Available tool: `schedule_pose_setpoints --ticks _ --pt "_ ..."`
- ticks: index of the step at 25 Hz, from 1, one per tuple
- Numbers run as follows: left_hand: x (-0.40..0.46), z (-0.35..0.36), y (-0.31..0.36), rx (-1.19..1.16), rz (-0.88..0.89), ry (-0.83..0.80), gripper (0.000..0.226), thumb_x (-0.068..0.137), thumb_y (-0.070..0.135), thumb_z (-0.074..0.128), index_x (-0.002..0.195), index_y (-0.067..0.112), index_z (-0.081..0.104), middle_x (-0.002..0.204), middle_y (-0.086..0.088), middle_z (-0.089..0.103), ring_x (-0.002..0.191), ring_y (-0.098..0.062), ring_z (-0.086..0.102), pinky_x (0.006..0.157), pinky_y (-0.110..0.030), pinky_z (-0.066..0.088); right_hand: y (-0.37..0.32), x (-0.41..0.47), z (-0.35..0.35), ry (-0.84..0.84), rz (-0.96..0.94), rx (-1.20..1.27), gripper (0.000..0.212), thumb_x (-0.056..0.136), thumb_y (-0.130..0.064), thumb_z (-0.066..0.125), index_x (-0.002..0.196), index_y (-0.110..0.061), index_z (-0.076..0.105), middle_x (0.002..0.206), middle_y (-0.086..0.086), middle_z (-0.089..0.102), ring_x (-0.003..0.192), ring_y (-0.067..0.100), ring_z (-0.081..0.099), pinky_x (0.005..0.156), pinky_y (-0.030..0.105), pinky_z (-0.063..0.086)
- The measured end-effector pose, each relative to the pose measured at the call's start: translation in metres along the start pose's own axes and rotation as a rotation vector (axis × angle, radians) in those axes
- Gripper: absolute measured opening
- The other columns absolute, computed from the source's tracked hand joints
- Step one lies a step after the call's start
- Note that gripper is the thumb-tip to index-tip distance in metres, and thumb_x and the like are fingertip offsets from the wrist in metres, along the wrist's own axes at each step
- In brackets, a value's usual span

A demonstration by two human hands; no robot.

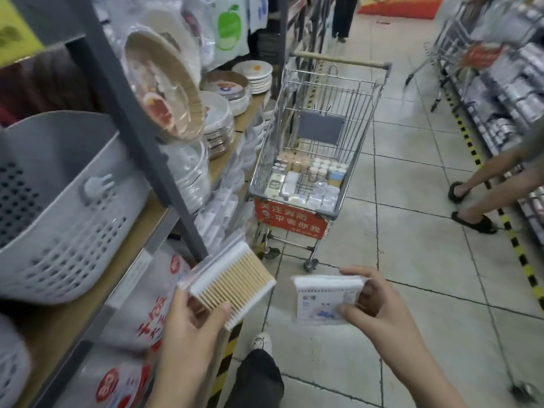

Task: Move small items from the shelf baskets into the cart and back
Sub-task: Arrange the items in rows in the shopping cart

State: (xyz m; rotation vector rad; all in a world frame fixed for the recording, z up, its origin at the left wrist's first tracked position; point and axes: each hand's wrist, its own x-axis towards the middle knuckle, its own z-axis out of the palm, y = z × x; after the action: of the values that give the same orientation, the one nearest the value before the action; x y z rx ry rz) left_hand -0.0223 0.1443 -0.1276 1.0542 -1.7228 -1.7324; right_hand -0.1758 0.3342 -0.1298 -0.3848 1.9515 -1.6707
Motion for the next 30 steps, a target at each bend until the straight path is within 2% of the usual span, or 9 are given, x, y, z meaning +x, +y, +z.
schedule_pose_setpoints --ticks 3,6,9,13,18,20,24,28,30 --pt "0.064 0.020 0.007 -0.020 -0.043 -0.012 0.031 0.086 0.000 0.060 0.103 0.026 0.058 0.097 -0.001 0.069 0.085 -0.011 0.066 0.065 -0.025 0.053 -0.006 0.052 -0.003 -0.002 0.022 -0.003 0.045 0.079 0.018 0.059 0.102 -0.020 0.063 0.089 0.001 0.072 0.083 0.009 0.068 0.065 0.021 0.053" --pt "0.128 0.046 0.018 -0.006 -0.038 -0.059 0.019 0.088 0.004 0.058 0.100 0.019 0.061 0.085 0.004 0.068 0.071 -0.002 0.066 0.055 -0.012 0.050 -0.010 0.103 -0.009 0.039 0.041 0.022 0.035 0.078 0.017 0.062 0.096 -0.013 0.065 0.086 0.000 0.072 0.081 0.009 0.068 0.063 0.020 0.052" --pt "0.186 0.075 0.029 0.012 -0.032 -0.127 0.009 0.090 0.012 0.057 0.096 0.016 0.063 0.082 0.000 0.071 0.076 -0.006 0.068 0.056 -0.010 0.049 -0.012 0.148 -0.017 0.115 0.059 0.082 0.028 0.075 0.006 0.069 0.099 -0.009 0.065 0.086 0.003 0.072 0.080 0.009 0.066 0.063 0.018 0.051" --pt "0.243 0.113 0.030 0.026 -0.060 -0.182 0.014 0.090 0.019 0.057 0.101 0.022 0.064 0.091 -0.002 0.071 0.083 -0.013 0.068 0.061 -0.019 0.052 -0.007 0.192 -0.037 0.208 0.118 0.130 0.025 0.083 0.012 0.059 0.095 -0.008 0.066 0.082 0.007 0.072 0.077 0.011 0.066 0.064 0.018 0.052" --pt "0.309 0.159 0.020 0.039 -0.113 -0.150 0.034 0.080 0.033 0.061 0.109 0.017 0.064 0.097 -0.003 0.071 0.089 -0.023 0.068 0.066 -0.029 0.054 -0.002 0.268 -0.077 0.270 0.180 0.099 0.019 0.084 0.005 0.062 0.090 -0.012 0.068 0.083 0.010 0.071 0.080 0.019 0.065 0.073 0.034 0.050" --pt "0.335 0.178 0.021 0.035 -0.134 -0.118 0.024 0.083 0.027 0.062 0.106 0.019 0.065 0.096 -0.003 0.071 0.090 -0.022 0.067 0.072 -0.033 0.054 -0.001 0.303 -0.094 0.280 0.199 0.100 0.016 0.084 0.003 0.062 0.092 -0.010 0.067 0.083 0.011 0.070 0.079 0.017 0.064 0.075 0.035 0.048" --pt "0.389 0.217 0.011 0.114 -0.139 -0.150 0.009 0.090 0.016 0.060 0.094 0.023 0.064 0.094 0.000 0.070 0.090 -0.016 0.067 0.070 -0.028 0.055 0.011 0.372 -0.111 0.264 0.216 0.073 0.013 0.085 0.000 0.064 0.095 -0.008 0.065 0.084 0.007 0.069 0.081 0.015 0.063 0.074 0.032 0.046" --pt "0.432 0.248 -0.012 0.170 -0.195 -0.223 0.015 0.091 0.011 0.058 0.093 0.025 0.062 0.094 0.001 0.069 0.088 -0.013 0.066 0.067 -0.025 0.057 0.032 0.426 -0.103 0.222 0.292 0.089 0.011 0.087 -0.001 0.062 0.095 -0.009 0.063 0.086 0.004 0.070 0.087 0.018 0.067 0.064 0.021 0.050" --pt "0.453 0.261 -0.030 0.203 -0.239 -0.282 0.014 0.091 0.009 0.057 0.092 0.023 0.063 0.095 -0.001 0.070 0.092 -0.018 0.066 0.075 -0.032 0.056 0.046 0.448 -0.096 0.239 0.331 0.111 0.014 0.089 0.002 0.058 0.098 -0.009 0.062 0.091 0.008 0.070 0.087 0.019 0.068 0.060 0.016 0.050"
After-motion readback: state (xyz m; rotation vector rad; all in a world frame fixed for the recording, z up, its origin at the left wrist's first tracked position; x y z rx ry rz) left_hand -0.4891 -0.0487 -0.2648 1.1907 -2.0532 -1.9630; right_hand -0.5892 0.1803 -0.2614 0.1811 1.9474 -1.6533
